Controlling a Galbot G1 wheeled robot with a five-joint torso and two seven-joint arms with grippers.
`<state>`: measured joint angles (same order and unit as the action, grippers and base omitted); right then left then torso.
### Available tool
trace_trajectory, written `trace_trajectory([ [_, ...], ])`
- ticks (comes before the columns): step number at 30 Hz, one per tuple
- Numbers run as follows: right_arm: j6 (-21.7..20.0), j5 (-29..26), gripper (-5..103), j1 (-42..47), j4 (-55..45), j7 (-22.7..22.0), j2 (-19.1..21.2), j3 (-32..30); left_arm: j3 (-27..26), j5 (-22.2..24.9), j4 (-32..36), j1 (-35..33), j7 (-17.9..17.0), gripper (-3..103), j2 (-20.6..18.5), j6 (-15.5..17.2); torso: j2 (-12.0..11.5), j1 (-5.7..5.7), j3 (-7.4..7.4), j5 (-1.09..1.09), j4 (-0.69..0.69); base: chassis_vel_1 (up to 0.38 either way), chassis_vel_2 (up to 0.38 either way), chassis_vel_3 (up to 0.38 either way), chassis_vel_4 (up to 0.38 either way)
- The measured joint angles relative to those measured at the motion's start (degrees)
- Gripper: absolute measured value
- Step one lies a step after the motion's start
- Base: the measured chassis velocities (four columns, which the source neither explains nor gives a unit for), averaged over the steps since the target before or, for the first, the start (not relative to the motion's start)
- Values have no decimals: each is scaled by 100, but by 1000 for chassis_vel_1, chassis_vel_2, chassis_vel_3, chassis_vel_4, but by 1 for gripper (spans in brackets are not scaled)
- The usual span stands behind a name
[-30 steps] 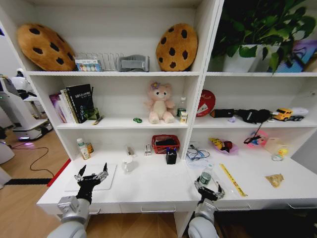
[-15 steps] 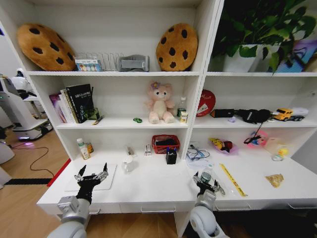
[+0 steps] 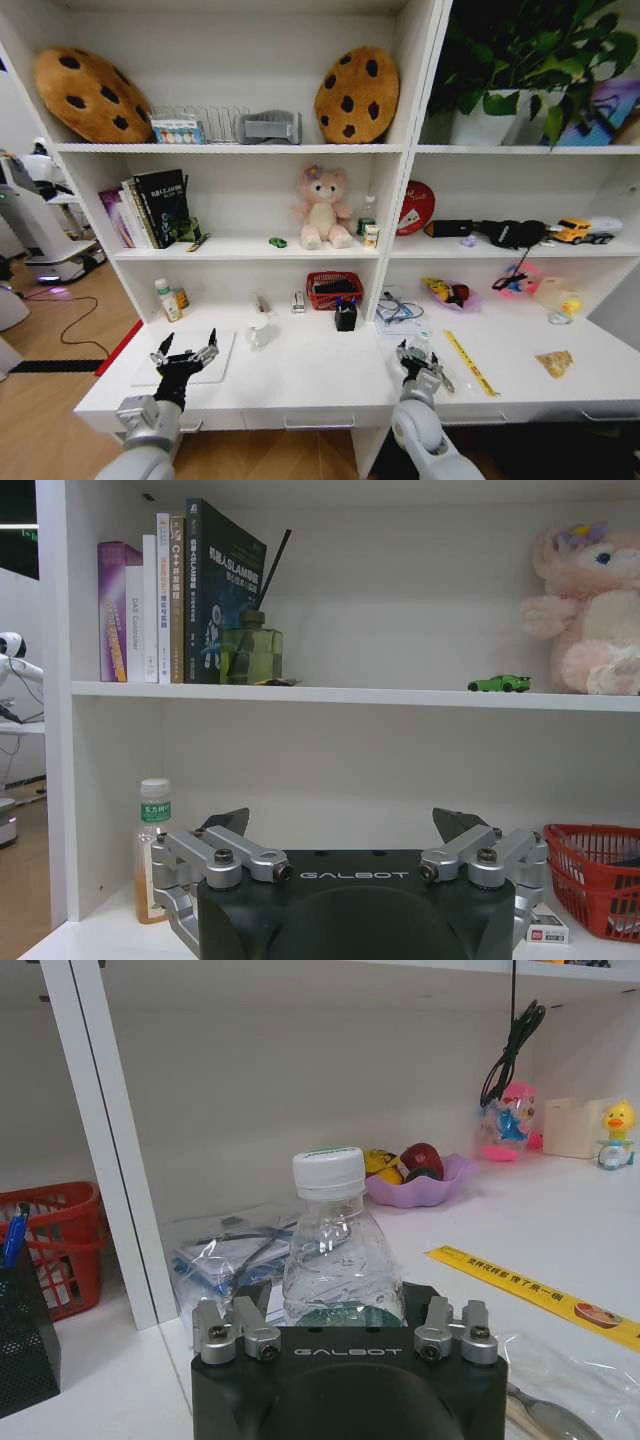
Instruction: Organize the objects on the table.
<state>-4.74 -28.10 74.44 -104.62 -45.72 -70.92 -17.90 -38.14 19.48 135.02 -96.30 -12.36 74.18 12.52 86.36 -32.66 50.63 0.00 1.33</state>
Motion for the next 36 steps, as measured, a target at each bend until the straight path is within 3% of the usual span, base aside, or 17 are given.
trace_trajectory([
  [1,-9,2,68,0,-4,-1,2,18,0,0,0,0,0,100,0,0,0,0,0,0,0,0,0,0,0],
  [3,-13,5,68,1,-10,-2,5,26,0,0,0,0,0,100,0,0,0,0,0,1,0,0,0,0,0],
  [4,-18,31,57,20,-55,-5,20,41,0,0,0,0,0,100,0,0,0,0,0,1,0,0,0,0,0],
  [5,-20,47,57,42,-92,-13,28,43,0,0,0,0,0,100,0,0,0,0,0,0,0,0,0,0,0],
  [7,-21,125,46,115,-209,-38,52,40,0,0,0,0,0,100,0,0,0,0,0,1,0,0,0,0,0],
  [14,-96,502,32,507,-974,-20,285,-164,0,0,0,0,0,100,0,0,0,0,0,1,0,0,0,0,0],
  [17,-482,335,26,1055,-1888,180,888,-593,0,0,0,0,1,100,0,0,0,0,0,-1,1,0,0,0,0],
  [23,-978,-134,24,1439,-2508,521,1392,-1149,-1,0,0,0,0,100,0,0,1,0,-1,0,1,0,0,0,0],
  [24,-1289,-323,24,1439,-2691,867,1550,-1461,0,0,0,0,0,100,0,0,0,0,-1,0,0,0,0,0,0],
  [27,-1508,-491,24,1382,-2797,1006,1632,-1568,0,1,0,0,0,100,0,0,0,0,0,1,0,0,0,0,0],
  [36,-1658,-599,24,1359,-2894,1119,1630,-1521,0,0,0,0,1,100,0,0,0,0,0,0,0,-5,-5,4,7],
])
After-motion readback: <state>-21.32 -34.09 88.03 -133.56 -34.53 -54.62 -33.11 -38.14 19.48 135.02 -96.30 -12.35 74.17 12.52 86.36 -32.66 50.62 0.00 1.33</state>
